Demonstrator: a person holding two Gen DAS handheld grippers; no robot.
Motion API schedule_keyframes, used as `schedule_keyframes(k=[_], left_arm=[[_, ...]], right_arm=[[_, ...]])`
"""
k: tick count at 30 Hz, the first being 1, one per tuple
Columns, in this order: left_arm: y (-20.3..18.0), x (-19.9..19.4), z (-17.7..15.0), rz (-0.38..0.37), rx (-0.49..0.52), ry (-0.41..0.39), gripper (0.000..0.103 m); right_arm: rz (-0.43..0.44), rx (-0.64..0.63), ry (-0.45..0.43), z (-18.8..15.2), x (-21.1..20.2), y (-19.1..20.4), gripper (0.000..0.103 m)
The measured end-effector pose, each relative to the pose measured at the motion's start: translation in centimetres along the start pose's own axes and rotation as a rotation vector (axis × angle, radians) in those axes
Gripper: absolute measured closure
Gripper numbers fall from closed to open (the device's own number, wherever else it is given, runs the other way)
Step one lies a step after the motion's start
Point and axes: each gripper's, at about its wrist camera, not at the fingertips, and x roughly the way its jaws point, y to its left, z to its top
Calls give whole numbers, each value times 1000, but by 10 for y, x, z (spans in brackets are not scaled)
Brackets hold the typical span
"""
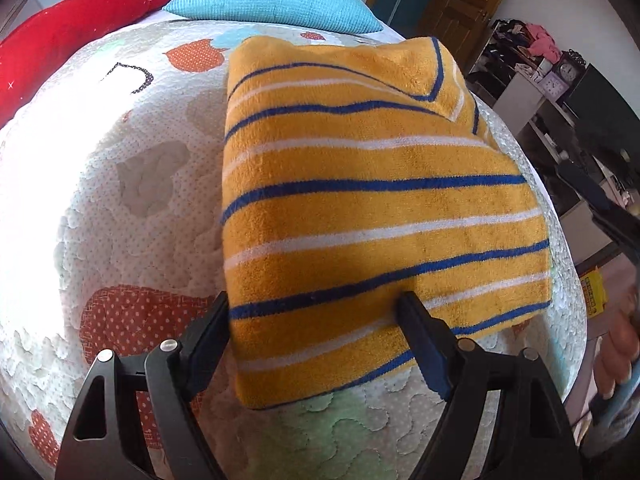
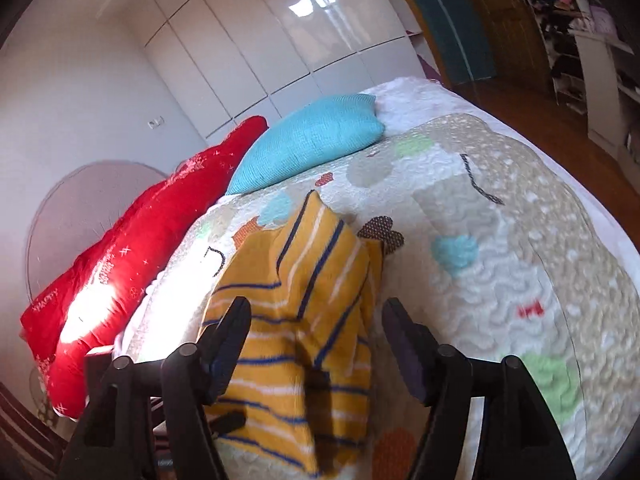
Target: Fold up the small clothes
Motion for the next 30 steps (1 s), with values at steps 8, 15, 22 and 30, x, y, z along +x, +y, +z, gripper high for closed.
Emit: schedule_keyframes(k=[8, 15, 22, 30], left_arm=[[-7, -46, -12, 19, 67, -84, 22], [21, -69, -19, 35, -25, -105, 22], [42, -87, -31, 69, -91, -136, 22], [44, -99, -46, 87, -145, -153, 22]], right_arm=[[99, 87, 219, 42, 112, -16, 81], [-156, 88, 207, 25, 130, -48, 40], [-190, 176, 110, 31, 74, -64, 45], [50, 72, 112, 20, 63, 6, 54]])
